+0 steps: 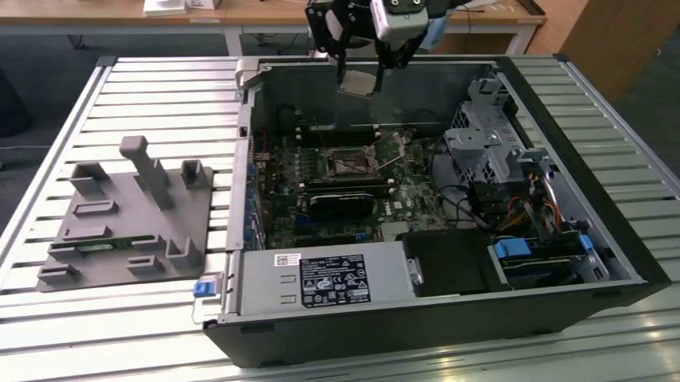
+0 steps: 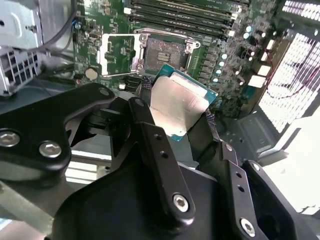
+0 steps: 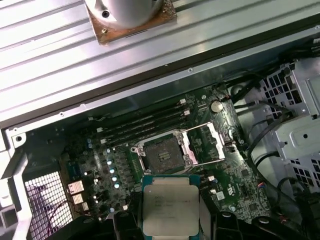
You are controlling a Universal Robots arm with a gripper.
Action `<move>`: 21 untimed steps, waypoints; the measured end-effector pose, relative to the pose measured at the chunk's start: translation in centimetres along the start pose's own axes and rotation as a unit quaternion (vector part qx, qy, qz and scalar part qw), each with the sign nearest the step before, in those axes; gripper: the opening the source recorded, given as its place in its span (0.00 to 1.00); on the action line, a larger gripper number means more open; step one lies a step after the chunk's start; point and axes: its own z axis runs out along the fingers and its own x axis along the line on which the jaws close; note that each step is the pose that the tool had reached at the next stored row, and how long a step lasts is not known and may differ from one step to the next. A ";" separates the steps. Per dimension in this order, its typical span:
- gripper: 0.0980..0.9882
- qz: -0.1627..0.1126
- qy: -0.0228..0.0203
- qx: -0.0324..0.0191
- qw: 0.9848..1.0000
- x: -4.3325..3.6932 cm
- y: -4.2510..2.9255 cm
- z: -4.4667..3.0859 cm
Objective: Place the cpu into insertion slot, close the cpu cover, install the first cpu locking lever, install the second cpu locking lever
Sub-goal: 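Place the cpu into insertion slot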
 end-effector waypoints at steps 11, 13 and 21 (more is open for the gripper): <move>0.50 0.070 -0.006 -0.001 0.998 0.13 -0.05 0.05; 0.50 0.082 -0.007 -0.002 0.997 0.17 -0.07 0.06; 0.50 0.139 -0.012 -0.002 0.990 0.21 -0.09 0.15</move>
